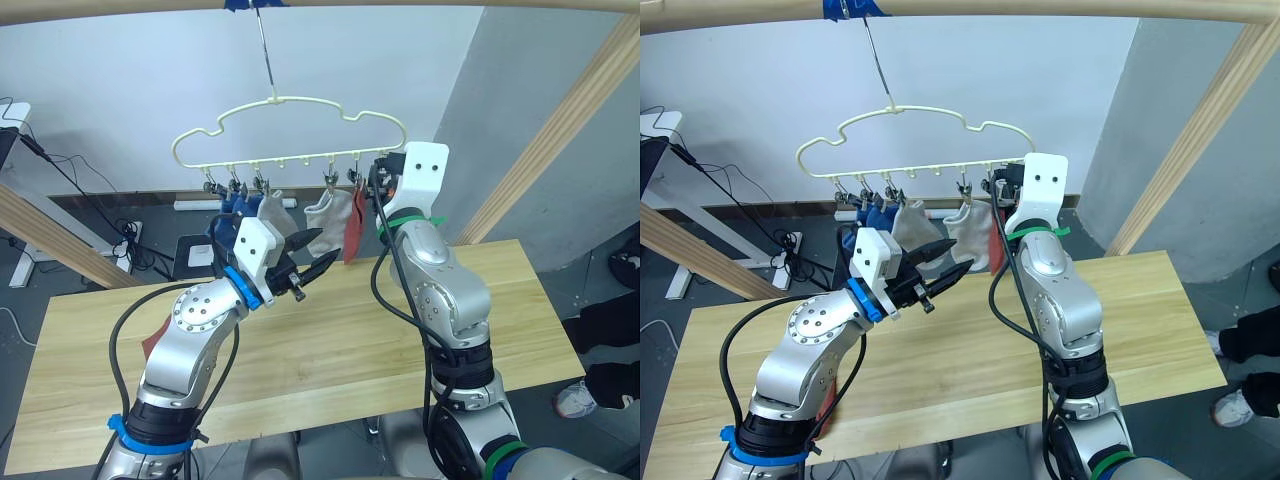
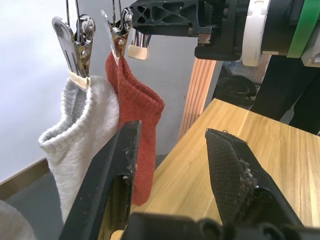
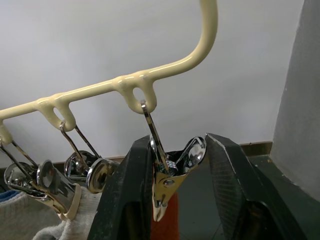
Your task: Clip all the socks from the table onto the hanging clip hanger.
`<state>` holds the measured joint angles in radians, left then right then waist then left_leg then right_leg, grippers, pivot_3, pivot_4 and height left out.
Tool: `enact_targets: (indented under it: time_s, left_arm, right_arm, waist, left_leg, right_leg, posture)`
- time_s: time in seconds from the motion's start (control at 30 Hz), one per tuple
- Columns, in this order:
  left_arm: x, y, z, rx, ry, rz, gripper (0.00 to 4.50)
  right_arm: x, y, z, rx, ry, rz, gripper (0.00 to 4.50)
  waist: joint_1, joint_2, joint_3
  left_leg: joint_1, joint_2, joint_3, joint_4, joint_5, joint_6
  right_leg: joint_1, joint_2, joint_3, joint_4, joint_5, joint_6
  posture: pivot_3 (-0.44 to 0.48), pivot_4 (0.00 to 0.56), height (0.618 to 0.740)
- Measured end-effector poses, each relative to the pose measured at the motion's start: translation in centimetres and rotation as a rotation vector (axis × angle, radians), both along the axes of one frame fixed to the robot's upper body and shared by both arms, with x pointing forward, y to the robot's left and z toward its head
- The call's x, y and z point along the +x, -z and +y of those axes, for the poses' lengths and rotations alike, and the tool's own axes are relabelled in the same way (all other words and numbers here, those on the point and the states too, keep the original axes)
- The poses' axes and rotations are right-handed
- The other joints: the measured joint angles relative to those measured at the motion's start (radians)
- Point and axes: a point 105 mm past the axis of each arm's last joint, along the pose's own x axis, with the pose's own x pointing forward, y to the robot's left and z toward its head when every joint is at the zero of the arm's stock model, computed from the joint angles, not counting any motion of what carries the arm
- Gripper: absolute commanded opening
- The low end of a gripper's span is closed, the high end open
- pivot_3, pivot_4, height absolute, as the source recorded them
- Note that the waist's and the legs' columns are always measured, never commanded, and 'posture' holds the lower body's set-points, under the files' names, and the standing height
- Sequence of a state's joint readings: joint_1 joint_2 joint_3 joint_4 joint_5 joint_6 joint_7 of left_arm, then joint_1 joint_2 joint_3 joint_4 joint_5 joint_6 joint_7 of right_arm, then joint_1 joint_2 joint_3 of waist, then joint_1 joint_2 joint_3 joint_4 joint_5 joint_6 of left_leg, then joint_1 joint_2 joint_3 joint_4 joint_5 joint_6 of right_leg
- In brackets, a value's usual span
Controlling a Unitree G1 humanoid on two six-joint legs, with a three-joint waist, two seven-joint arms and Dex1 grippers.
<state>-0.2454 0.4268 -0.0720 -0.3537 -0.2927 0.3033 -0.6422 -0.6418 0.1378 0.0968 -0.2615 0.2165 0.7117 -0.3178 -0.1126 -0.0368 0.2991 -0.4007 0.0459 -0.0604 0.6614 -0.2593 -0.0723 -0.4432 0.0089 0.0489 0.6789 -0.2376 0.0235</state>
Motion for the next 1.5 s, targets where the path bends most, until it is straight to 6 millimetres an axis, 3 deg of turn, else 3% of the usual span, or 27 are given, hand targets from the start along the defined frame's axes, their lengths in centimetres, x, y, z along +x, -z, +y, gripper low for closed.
enact_targets:
  time_s: [0.83, 1.07, 1.37, 1.5]
  left_arm:
    - [0.0, 0.2, 0.1, 0.004, 0.001, 0.005, 2.27]
    - [0.0, 0.3, 0.1, 0.004, -0.003, 0.009, 2.27]
    - [0.1, 1.0, 0.6, 0.005, -0.049, 0.032, 2.27]
    - [-0.1, 3.0, 1.9, -0.017, -0.148, 0.125, 2.44]
  right_arm:
    - [-0.3, -0.5, 0.0, 0.094, -0.003, 0.020, 1.66]
    - [-0.5, -1.1, 0.0, 0.106, -0.008, 0.001, 0.01]
    - [-0.6, -1.2, 0.3, 0.117, -0.023, -0.001, 0.01]
    - [-0.7, -1.3, 0.4, 0.122, -0.029, -0.003, 0.00]
  waist:
    - [0.000, 0.000, 0.000]
    - [0.000, 0.000, 0.000]
    - [0.000, 0.000, 0.000]
    - [-0.001, 0.000, 0.000]
  left_leg:
    - [0.000, 0.000, 0.000, 0.000, 0.000, 0.000]
    - [0.000, 0.000, 0.000, 0.000, 0.000, 0.000]
    - [0.000, 0.000, 0.000, 0.000, 0.000, 0.000]
    - [0.000, 0.000, 0.000, 0.000, 0.000, 0.000]
  right_leg:
    - [0.000, 0.000, 0.000, 0.000, 0.000, 0.000]
    - [0.000, 0.000, 0.000, 0.000, 0.000, 0.000]
    - [0.000, 0.000, 0.000, 0.000, 0.000, 0.000]
    - [0.000, 0.000, 0.000, 0.000, 0.000, 0.000]
  posture:
    - [-0.153, 0.221, 0.740]
    - [-0.152, 0.225, 0.740]
    - [-0.152, 0.225, 0.740]
    - [-0.149, 0.228, 0.740]
